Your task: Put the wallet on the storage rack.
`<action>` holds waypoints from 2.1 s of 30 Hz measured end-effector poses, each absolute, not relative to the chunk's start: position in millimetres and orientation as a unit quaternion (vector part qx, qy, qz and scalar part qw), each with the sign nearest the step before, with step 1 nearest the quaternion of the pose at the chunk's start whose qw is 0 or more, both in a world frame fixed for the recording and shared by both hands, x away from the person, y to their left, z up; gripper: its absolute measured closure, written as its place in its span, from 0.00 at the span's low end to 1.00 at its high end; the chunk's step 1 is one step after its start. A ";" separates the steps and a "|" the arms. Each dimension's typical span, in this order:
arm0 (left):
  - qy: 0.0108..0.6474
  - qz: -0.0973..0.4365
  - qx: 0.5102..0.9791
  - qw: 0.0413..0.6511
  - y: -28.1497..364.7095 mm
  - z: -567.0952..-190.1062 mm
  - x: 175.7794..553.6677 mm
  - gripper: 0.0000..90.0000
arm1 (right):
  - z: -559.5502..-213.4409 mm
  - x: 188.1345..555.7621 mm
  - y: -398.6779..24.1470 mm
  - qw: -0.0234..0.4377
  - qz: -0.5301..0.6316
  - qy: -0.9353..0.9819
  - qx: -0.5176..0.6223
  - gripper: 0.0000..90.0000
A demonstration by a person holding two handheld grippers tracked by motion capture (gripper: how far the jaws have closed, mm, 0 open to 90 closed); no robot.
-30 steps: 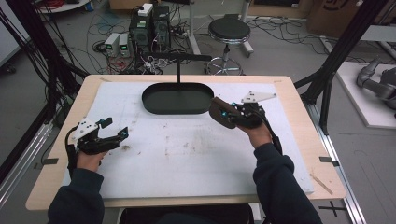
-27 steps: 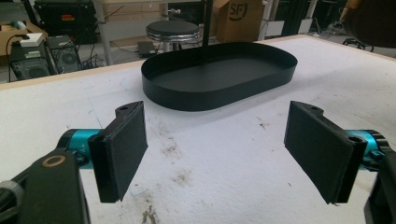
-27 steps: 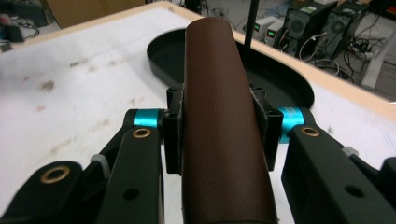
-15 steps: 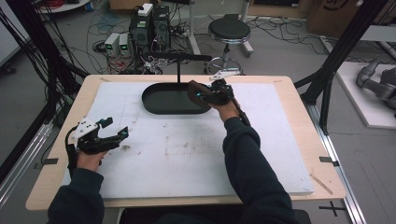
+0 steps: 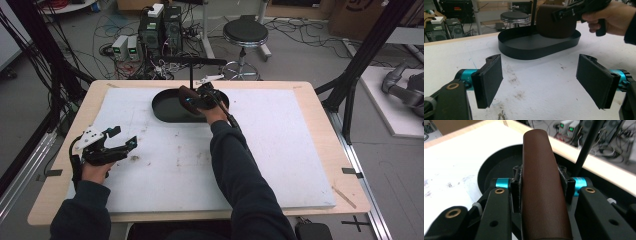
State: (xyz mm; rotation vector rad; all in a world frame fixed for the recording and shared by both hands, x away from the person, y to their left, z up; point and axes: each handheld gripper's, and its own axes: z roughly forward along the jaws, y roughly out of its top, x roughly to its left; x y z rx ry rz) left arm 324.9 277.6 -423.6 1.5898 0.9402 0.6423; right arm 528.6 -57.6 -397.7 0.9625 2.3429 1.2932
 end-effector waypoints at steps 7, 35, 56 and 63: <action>0.399 0.272 0.673 0.560 278.3 -424.1 324.1 0.24 | -409.9 536.9 -62.4 0.140 0.439 0.806 0.372 0.68; 0.400 0.266 0.666 0.570 270.9 -420.7 327.6 0.23 | -359.6 473.2 -203.0 0.211 0.416 0.799 0.379 0.31; 0.394 0.268 0.662 0.578 263.6 -413.8 326.5 0.22 | -385.9 345.1 -308.2 0.254 0.452 0.775 0.361 0.24; 0.395 0.273 0.662 0.576 263.8 -413.0 325.3 0.22 | -393.6 333.3 -316.5 0.260 0.449 0.770 0.372 0.24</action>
